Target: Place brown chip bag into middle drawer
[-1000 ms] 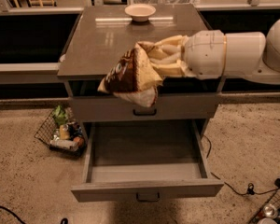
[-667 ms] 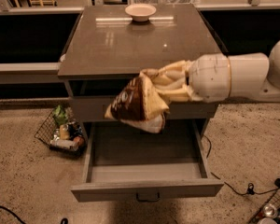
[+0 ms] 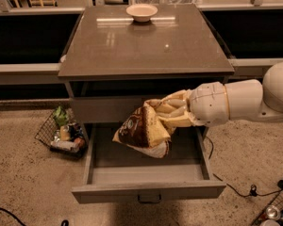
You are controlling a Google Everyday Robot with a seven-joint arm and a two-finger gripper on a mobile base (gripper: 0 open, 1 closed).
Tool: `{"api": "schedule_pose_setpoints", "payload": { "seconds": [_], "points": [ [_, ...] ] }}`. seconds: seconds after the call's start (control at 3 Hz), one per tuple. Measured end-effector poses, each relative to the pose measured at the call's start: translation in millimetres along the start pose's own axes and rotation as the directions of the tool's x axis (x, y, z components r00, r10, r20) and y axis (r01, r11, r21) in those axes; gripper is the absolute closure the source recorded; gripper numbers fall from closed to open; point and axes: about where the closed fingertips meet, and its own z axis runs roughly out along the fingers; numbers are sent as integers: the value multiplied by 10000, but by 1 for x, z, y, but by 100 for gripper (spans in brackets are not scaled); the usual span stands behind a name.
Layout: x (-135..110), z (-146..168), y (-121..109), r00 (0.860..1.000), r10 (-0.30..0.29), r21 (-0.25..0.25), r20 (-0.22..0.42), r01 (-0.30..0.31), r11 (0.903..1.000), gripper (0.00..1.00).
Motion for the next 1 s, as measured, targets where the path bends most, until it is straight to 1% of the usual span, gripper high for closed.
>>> {"api": "schedule_pose_setpoints", "payload": {
  "seconds": [0.33, 0.67, 1.0],
  "points": [
    [38, 6, -3, 9995, 163, 266, -256, -156, 9995, 100],
    [97, 17, -21, 9998, 170, 527, -133, -163, 9985, 100],
    [164, 35, -38, 9989, 470, 723, -49, -465, 9963, 100]
  ]
}}
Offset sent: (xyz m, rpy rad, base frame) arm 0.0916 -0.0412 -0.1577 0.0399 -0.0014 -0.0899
